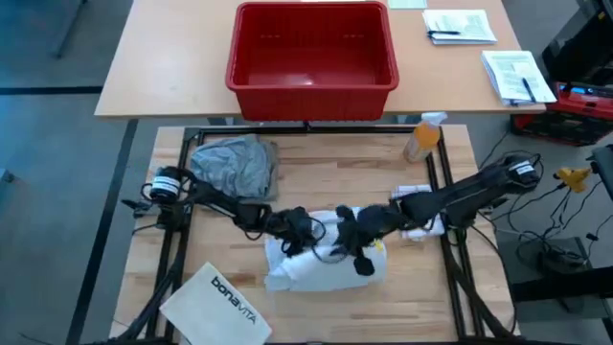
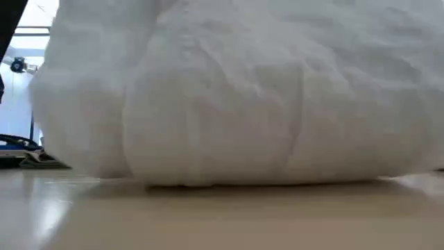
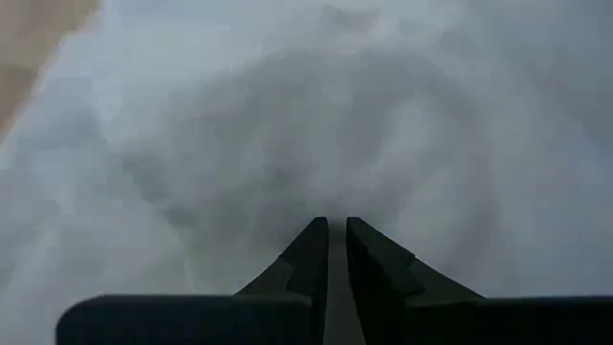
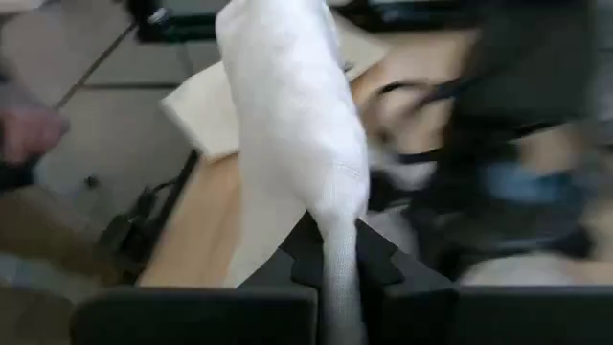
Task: Fold laundry
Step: Fold the white long sleeve shirt
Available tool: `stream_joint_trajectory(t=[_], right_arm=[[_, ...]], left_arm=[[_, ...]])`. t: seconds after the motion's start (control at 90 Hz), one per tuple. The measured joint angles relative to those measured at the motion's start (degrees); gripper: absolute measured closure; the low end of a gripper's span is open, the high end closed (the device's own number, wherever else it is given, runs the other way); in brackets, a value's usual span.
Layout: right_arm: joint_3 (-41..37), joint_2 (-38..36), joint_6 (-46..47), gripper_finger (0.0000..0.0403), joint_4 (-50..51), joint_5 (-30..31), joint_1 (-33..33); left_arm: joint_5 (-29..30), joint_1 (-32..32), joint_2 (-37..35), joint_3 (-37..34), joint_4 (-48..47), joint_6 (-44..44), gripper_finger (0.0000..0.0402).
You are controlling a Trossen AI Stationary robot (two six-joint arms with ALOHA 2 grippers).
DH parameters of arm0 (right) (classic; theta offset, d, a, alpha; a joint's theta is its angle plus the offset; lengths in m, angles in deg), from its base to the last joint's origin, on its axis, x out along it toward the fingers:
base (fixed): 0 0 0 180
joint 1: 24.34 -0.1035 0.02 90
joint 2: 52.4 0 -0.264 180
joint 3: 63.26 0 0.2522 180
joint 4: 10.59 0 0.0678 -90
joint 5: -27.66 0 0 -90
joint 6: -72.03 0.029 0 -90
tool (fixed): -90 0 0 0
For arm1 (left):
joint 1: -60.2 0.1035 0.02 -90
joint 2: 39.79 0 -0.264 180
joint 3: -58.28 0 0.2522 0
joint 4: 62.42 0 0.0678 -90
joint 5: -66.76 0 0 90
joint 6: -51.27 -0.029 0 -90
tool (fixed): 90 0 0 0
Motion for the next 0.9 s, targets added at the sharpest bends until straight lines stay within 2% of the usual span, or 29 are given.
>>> stream_joint_trajectory(t=[0.144, 0.4, 0.711, 0.844, 0.9], right_arm=[[0.0, -0.9, -5.69, 0.0403, 0.51, -0.4, 4.65], [-1.51, 1.62, -12.09, 0.0403, 4.24, -6.6, 11.51], [-2.14, 5.75, -18.41, 0.0403, 4.21, -3.08, 12.94], [-2.2, 7.57, -18.86, 0.0403, 3.84, -2.04, 13.0], [-2.25, 8.01, -18.92, 0.0403, 3.78, -2.02, 13.0]], left_arm=[[-0.15, -0.25, 0.02, -0.05, 0.48, -0.02, 0.0377], [-0.07, -0.28, 0.02, -0.11, 0.47, 0.87, 0.0377], [-1.24, -0.39, -2.96, 0.24, -3.48, 0.78, 0.0377], [-1.11, -0.46, -7.25, 0.41, -4.96, 0.09, 0.0377], [0.84, -0.53, -9.61, 0.41, -7.44, -0.34, 0.0377]])
